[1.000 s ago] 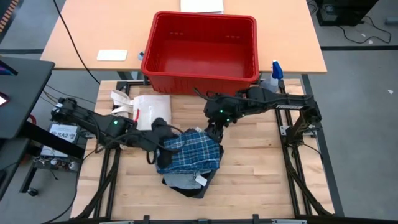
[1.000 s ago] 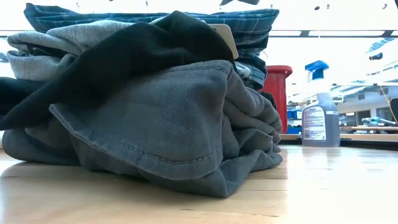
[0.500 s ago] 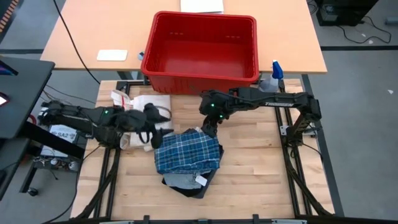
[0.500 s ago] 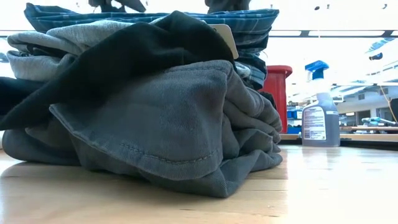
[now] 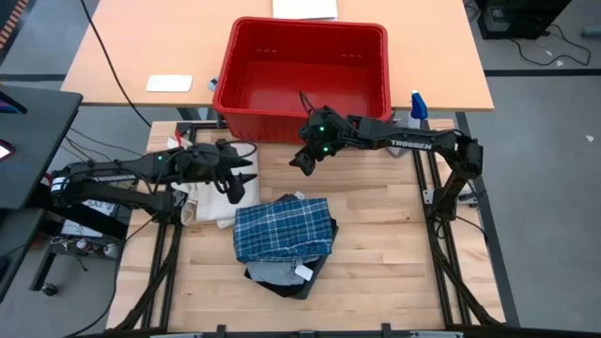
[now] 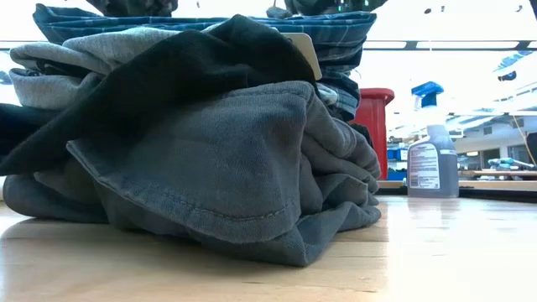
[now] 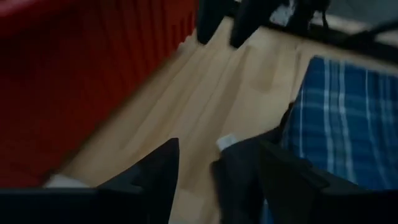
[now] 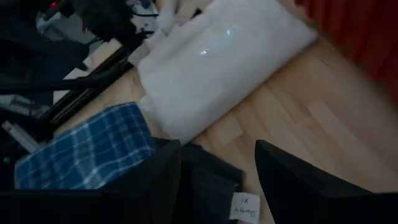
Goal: Sort clothes
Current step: Adjust the blue pants on top of the stacked clothes
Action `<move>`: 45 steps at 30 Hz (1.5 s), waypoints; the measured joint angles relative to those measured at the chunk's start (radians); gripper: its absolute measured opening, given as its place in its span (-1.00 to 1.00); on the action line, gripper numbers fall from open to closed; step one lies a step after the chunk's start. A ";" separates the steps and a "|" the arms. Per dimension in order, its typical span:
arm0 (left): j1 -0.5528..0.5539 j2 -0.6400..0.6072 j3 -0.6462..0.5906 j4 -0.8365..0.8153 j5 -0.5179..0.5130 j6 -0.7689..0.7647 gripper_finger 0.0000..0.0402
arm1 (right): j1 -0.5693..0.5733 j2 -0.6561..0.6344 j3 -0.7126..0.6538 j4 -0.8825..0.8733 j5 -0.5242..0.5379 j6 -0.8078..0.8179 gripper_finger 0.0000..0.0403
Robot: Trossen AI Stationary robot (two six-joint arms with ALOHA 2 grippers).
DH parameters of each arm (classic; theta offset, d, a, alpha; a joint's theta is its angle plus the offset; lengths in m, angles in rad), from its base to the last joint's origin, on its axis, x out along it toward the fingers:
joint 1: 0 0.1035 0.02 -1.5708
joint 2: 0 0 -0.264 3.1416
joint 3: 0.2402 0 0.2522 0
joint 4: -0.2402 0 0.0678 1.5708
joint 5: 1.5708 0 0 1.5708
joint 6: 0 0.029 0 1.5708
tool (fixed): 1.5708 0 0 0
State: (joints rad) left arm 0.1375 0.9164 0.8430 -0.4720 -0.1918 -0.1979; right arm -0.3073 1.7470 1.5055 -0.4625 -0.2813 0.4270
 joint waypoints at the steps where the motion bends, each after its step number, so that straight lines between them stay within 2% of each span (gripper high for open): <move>1: 0.003 -0.004 0.000 -0.011 0.000 0.034 0.03 | -0.002 0.001 -0.028 0.031 -0.001 0.025 0.06; 5: 0.027 -0.007 -0.001 -0.036 -0.002 0.150 -0.03 | 0.000 0.003 -0.092 0.139 0.038 0.207 0.06; 9: 0.059 -0.009 -0.087 0.126 0.006 0.220 -0.06 | 0.011 0.003 -0.094 0.156 0.233 0.353 0.06; 11: 0.087 -0.007 -0.163 0.230 0.059 0.225 -0.07 | 0.011 0.003 -0.094 0.155 0.310 0.436 0.06; 13: 0.115 -0.007 -0.236 0.331 0.161 0.190 -0.07 | 0.010 0.003 -0.094 0.156 0.348 0.521 0.06; 15: 0.136 -0.007 -0.296 0.382 0.254 0.139 -0.07 | 0.010 0.003 -0.094 0.156 0.360 0.586 0.06; 18: 0.145 -0.007 -0.346 0.379 0.308 0.086 -0.07 | 0.016 0.003 -0.094 0.158 0.349 0.645 0.03; 21: 0.144 -0.008 -0.371 0.372 0.322 0.080 -0.07 | 0.031 0.003 -0.094 0.159 0.341 0.642 -0.01; 30: 0.117 -0.008 -0.380 0.380 0.354 0.041 -0.07 | 0.104 0.003 -0.094 0.154 0.347 0.482 -0.13; 36: 0.096 -0.008 -0.379 0.379 0.356 0.042 -0.07 | 0.132 0.003 -0.094 0.151 0.419 0.478 -0.15; 45: 0.072 -0.008 -0.379 0.379 0.370 0.042 -0.07 | 0.135 0.003 -0.094 0.155 0.421 0.479 -0.15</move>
State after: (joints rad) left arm 0.2093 0.9089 0.4637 -0.0933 0.1783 -0.1560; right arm -0.1722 1.7496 1.4113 -0.3073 0.1402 0.9058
